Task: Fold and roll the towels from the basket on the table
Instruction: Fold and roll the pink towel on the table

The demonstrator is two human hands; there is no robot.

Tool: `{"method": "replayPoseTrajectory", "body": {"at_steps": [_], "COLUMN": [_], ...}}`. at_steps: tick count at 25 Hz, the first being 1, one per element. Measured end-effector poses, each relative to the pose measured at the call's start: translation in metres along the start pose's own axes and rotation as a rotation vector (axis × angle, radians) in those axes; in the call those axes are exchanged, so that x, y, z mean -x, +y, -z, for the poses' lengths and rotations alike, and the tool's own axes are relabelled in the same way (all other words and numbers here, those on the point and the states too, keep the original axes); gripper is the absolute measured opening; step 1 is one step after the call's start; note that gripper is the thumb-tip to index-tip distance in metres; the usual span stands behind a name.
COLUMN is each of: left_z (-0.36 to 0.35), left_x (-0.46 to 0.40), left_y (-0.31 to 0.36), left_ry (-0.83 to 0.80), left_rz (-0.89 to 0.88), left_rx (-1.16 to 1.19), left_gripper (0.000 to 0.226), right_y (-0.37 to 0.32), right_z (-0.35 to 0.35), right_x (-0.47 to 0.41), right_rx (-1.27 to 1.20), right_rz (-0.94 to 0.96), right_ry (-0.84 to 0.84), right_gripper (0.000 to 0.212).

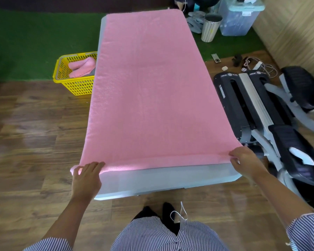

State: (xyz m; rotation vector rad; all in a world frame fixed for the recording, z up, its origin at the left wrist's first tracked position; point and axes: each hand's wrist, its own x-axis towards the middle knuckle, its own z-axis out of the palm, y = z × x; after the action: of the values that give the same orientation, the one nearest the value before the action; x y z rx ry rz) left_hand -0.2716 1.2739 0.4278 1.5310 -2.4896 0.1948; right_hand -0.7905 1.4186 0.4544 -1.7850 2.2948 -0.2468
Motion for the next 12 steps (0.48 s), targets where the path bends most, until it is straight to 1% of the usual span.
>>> {"method": "replayPoseTrajectory", "body": {"at_steps": [2,4,7,10,12], "left_z": [0.000,-0.001,-0.004,-0.009,-0.011], "left_x": [-0.005,-0.009,-0.013,-0.014,-0.015], "left_y": [0.002,0.010,0.014,0.010,0.011], "left_ry": [0.048,0.076,0.080,0.060,0.048], "left_rz": [0.047,0.057,0.013,-0.013,0.005], "left_rx": [0.042,0.101,0.166,0.158,0.129], "left_gripper": [0.043,0.035,0.030,0.034,0.028], "right_y": [-0.006,-0.013,-0.012,-0.008,-0.011], "right_z": [0.003,0.005,-0.003,-0.008,-0.006], "right_x": [-0.005,-0.009,-0.009,-0.007,-0.010], "right_rx": [0.002,-0.027,-0.100,-0.137,-0.147], "right_rz": [-0.015,-0.059,-0.157,-0.176,-0.185], "right_ry": [0.065,0.091,0.019,-0.041,-0.058], "right_gripper": [0.027,0.029,0.028,0.036,0.035]}}
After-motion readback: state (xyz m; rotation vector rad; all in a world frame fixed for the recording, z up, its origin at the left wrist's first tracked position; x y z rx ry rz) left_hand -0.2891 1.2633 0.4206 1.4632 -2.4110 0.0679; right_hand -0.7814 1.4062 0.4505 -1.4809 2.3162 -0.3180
